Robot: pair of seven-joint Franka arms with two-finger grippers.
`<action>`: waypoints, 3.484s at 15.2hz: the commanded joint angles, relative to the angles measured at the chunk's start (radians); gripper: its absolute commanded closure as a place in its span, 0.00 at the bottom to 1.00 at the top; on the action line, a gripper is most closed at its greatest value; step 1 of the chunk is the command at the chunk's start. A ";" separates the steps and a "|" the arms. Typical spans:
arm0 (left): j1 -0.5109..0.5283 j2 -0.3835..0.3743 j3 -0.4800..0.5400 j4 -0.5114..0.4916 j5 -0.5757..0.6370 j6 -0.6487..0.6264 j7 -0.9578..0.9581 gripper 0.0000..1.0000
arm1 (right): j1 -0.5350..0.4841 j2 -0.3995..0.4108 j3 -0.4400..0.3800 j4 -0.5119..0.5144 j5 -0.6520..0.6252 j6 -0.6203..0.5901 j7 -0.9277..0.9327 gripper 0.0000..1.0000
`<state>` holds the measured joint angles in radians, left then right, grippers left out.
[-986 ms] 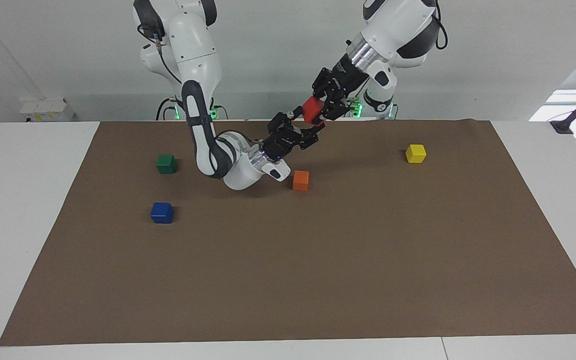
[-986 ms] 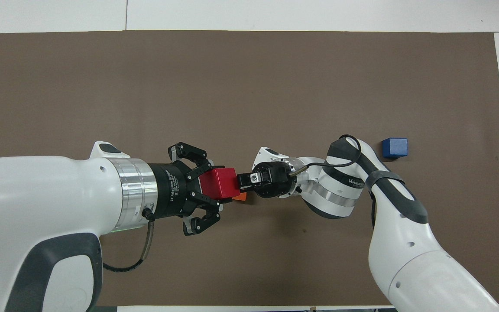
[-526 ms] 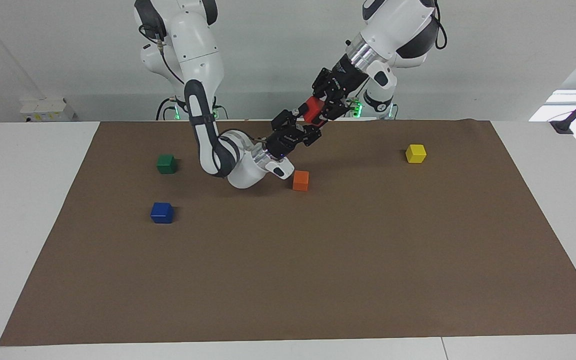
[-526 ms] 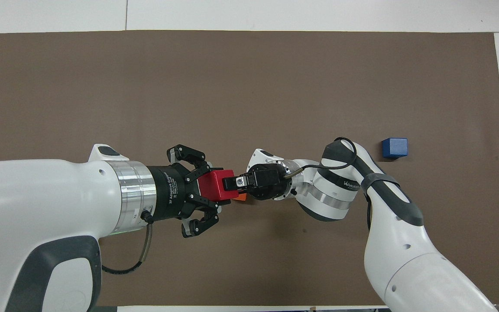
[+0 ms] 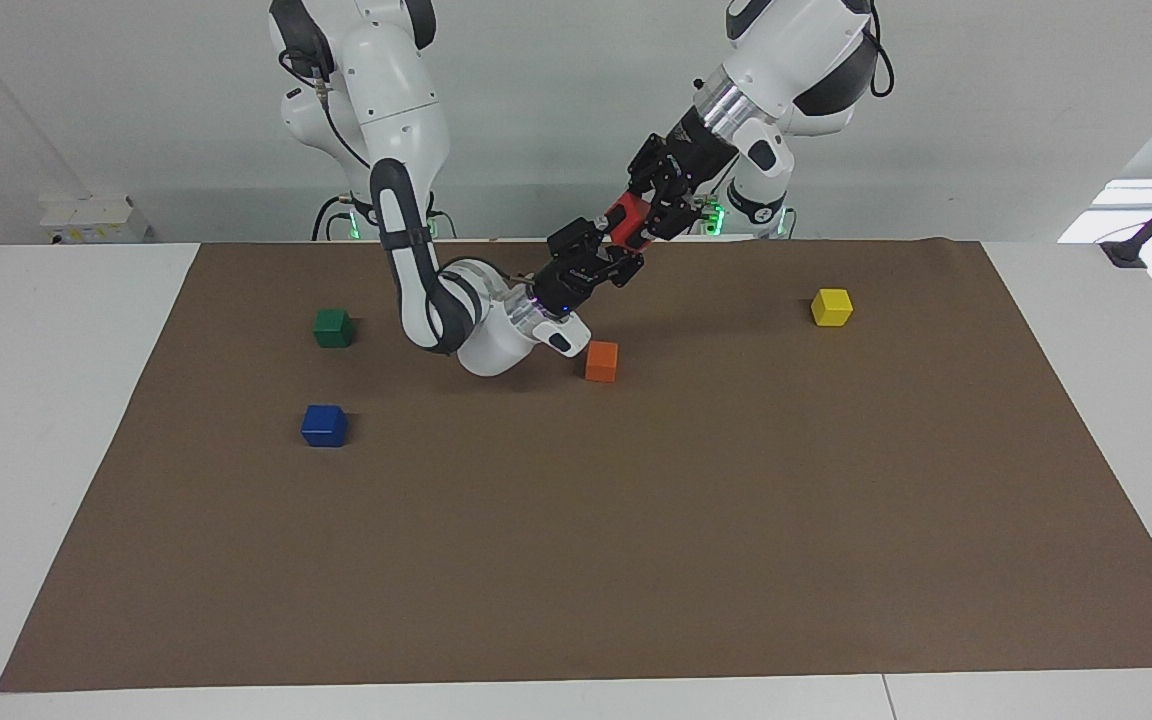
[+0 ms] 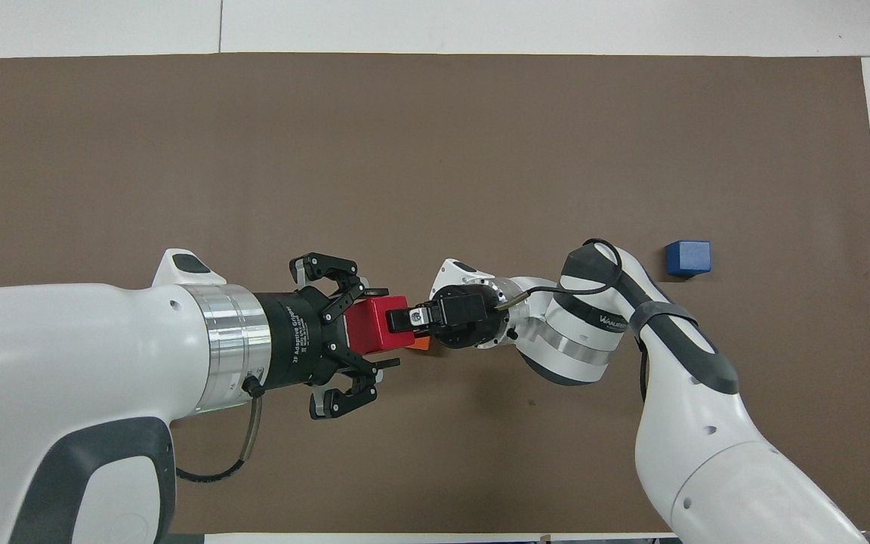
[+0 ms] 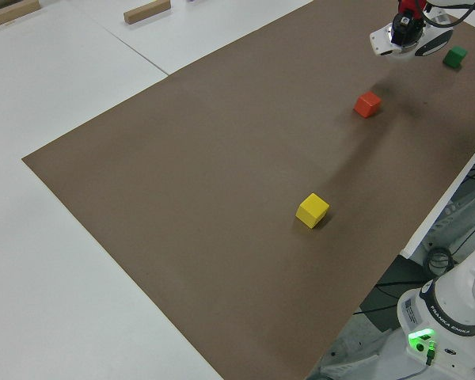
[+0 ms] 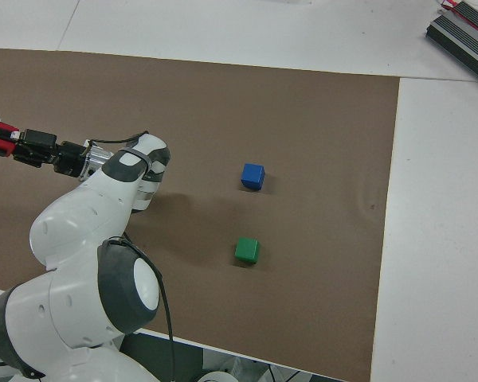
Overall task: Transfer red block to right arm and stack on blue block
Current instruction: 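Open the left gripper and withdraw it while the right gripper pulls away, then carry the red cube with the right gripper over the blue cube, then lower the red cube onto the blue cube with the right gripper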
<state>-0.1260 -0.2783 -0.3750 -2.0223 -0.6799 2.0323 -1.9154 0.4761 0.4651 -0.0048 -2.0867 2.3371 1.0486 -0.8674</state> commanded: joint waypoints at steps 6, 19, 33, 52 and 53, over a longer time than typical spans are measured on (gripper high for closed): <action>0.175 -0.015 0.090 0.037 0.098 -0.265 0.557 0.00 | -0.089 -0.080 -0.003 -0.006 -0.079 0.030 0.105 1.00; 0.364 0.232 0.104 0.384 0.674 -0.501 1.699 0.00 | -0.573 -0.324 -0.018 0.347 -1.005 0.229 0.649 1.00; 0.308 0.298 0.105 0.464 0.714 -0.457 1.842 0.00 | -0.401 -0.488 0.013 0.409 -2.245 0.557 0.959 1.00; 0.318 0.288 0.107 0.430 0.714 -0.446 1.843 0.00 | -0.455 -0.284 0.009 0.034 -2.484 1.185 1.108 1.00; 0.318 0.288 0.107 0.432 0.714 -0.445 1.843 0.00 | -0.458 -0.273 0.009 0.034 -2.484 1.191 1.111 1.00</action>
<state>0.1906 0.0152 -0.2679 -1.5784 0.0106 1.5777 -0.0758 0.0349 0.1766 -0.0045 -2.0434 -0.1183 2.2021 0.2084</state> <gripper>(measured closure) 0.000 0.436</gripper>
